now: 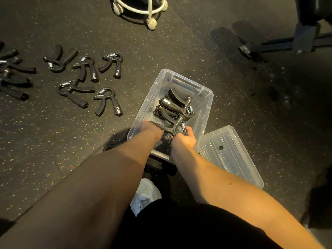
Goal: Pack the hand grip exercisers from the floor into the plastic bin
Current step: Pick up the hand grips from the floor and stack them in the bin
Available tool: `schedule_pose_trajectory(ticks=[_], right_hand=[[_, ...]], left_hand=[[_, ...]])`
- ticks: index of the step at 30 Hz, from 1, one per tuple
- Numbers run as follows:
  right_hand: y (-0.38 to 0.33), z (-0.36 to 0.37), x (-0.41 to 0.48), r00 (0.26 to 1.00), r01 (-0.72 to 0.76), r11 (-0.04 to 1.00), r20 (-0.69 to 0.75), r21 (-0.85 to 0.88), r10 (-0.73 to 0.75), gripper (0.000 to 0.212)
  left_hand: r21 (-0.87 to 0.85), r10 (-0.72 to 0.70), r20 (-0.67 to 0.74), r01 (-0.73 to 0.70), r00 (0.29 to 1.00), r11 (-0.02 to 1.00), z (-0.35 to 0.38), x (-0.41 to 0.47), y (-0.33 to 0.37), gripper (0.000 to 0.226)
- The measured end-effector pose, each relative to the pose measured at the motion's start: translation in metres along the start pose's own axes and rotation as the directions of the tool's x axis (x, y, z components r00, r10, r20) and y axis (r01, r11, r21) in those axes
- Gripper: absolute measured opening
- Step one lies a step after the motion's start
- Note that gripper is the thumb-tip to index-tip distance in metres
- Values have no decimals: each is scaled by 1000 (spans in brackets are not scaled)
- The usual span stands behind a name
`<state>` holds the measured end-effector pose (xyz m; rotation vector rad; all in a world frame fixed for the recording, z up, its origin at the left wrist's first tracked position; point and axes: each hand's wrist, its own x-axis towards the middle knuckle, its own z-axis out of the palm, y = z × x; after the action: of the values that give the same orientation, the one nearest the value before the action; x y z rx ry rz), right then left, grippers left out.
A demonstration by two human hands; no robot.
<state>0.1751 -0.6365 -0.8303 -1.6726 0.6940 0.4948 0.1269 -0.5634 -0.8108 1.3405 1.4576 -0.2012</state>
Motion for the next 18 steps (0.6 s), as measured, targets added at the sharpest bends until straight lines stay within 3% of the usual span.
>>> schedule_pose_trajectory(ticks=[6,8,11,18], right_hand=[[-8,-6,-10,1000,-10,1000,24,-23,11,57],[-14,-8,-15,1000,-6,1000,27,-30,7,57],[-19,-11,-19,998,-53,993,44,104,49,54],[-23,-17,-22,995,-30,996,95,85,21,59]], left_hand=[[338,203,-98,-159,974,927,-9,-7,-1,41],[370,209,-98,-159,973,915,-9,-6,0,43],[447,251,-71,-194,965,873,-12,-11,-1,41],[508,367,18,-324,930,798,-27,-12,0,31]])
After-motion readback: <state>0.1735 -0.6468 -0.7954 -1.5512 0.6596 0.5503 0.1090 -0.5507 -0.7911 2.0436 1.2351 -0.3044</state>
